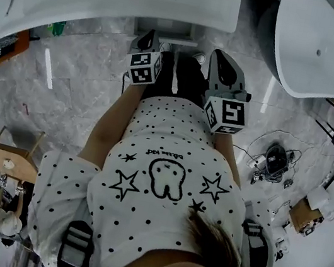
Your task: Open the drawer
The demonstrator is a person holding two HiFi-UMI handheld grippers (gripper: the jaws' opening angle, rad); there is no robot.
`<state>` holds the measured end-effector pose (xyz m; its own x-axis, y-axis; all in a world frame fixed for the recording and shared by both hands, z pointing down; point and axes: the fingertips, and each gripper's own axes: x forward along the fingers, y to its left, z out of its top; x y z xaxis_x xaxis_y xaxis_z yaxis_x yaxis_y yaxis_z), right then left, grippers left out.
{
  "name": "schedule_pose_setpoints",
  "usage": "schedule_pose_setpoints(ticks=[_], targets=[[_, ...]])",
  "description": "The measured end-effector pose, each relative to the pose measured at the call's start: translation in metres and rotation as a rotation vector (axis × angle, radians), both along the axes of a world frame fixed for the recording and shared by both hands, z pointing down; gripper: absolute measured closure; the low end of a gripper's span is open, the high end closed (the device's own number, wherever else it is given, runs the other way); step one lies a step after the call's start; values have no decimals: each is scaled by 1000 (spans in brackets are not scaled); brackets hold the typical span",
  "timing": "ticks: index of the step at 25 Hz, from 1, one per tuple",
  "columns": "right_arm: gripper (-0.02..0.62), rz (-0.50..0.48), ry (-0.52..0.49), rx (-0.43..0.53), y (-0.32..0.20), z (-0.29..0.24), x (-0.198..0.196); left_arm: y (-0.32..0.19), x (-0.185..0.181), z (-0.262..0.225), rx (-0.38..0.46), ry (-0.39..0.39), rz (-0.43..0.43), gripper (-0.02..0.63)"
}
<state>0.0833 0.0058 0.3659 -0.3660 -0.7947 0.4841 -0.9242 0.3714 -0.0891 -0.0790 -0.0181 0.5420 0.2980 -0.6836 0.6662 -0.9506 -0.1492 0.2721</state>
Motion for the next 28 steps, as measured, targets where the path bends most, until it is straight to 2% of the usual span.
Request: schedule_pose_setpoints(ticks=[11,19,28], targets=[[581,-25,15,23,-4,-2,-4,-24,-5,-47,120,-19,45,603],[581,-16,7,69,-11,-9,-2,-44,-6,-86,249,-45,94,603],[581,11,5,118,-8,-35,8,-40,1,-141,347,-14,97,603]])
